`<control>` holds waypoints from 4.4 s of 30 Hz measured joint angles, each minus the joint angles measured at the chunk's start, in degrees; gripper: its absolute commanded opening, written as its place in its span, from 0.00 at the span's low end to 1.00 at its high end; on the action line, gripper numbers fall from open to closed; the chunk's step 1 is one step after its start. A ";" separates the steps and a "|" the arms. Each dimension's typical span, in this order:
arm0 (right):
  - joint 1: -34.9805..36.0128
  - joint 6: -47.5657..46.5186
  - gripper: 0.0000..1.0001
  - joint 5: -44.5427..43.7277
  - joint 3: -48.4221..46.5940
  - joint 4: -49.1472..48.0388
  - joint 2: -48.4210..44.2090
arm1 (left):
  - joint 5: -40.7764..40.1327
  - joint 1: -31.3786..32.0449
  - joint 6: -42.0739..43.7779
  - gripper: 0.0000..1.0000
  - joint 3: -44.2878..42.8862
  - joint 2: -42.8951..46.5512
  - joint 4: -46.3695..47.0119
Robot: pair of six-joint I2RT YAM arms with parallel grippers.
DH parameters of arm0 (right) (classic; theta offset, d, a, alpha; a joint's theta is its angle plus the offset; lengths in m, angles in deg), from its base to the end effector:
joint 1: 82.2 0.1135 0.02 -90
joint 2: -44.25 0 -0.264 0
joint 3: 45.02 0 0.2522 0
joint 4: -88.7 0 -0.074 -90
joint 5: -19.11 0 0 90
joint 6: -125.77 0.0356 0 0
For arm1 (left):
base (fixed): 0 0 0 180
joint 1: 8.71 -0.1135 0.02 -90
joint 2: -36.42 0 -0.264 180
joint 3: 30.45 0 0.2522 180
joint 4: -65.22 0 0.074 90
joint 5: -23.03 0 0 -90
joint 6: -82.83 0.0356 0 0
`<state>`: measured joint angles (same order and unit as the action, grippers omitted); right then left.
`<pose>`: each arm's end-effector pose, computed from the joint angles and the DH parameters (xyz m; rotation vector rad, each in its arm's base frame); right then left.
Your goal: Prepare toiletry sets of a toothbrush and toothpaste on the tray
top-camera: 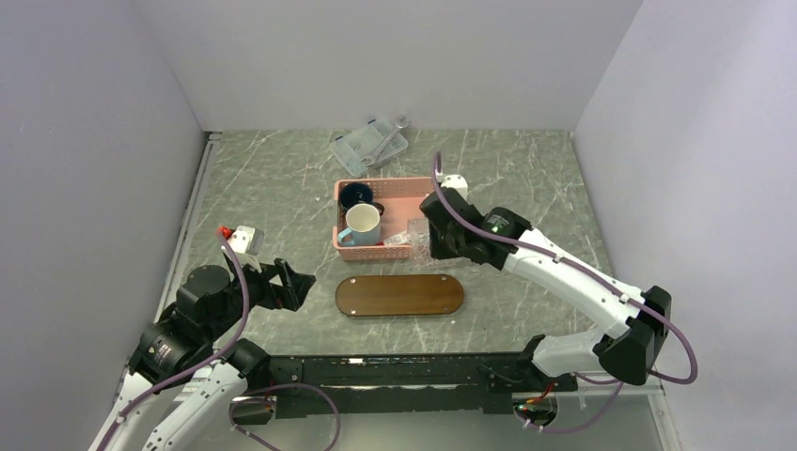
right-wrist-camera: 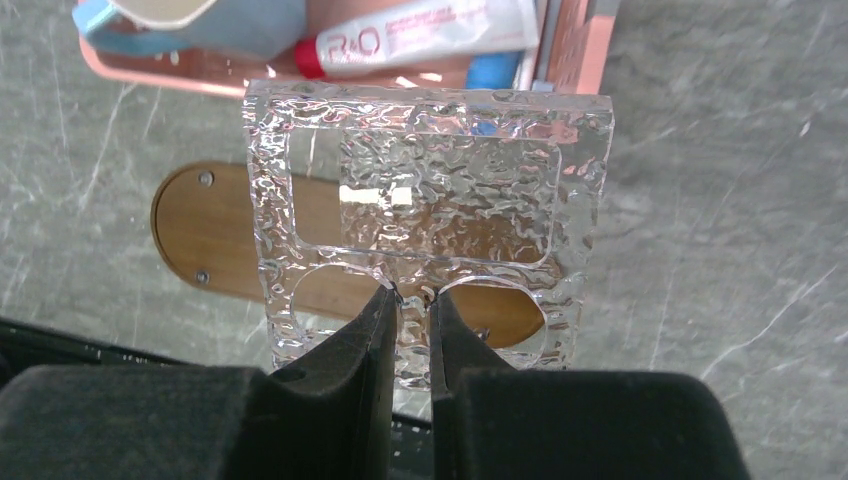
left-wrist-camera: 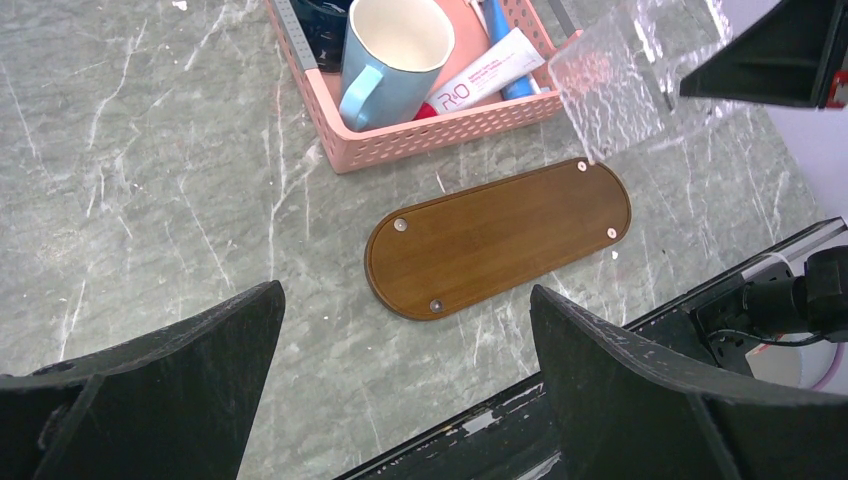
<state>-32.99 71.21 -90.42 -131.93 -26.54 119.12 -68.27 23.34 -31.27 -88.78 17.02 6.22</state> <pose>0.1808 0.1913 0.3354 -0.1512 2.4287 0.2426 0.0599 -0.0365 0.3221 0.1212 1.9695 -0.6296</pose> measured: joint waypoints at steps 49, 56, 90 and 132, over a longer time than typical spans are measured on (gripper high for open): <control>21.51 29.70 0.00 -8.55 3.72 1.44 9.77 | -0.07 0.00 -0.15 0.99 0.22 1.29 -0.02; 21.51 29.51 0.00 -8.52 3.32 0.52 11.45 | -0.04 0.00 -0.15 0.99 0.22 1.29 -0.04; 18.62 27.02 0.00 -6.95 3.45 -3.30 13.75 | -0.07 0.00 -0.15 0.99 0.22 1.29 -0.04; 17.62 27.36 0.12 -5.95 4.33 -3.26 14.93 | -0.07 0.00 -0.15 0.99 0.22 1.29 -0.02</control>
<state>-15.37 98.58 -96.36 -127.60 -29.79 134.05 -68.34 23.34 -31.42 -88.57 18.31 6.20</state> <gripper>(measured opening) 0.143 0.992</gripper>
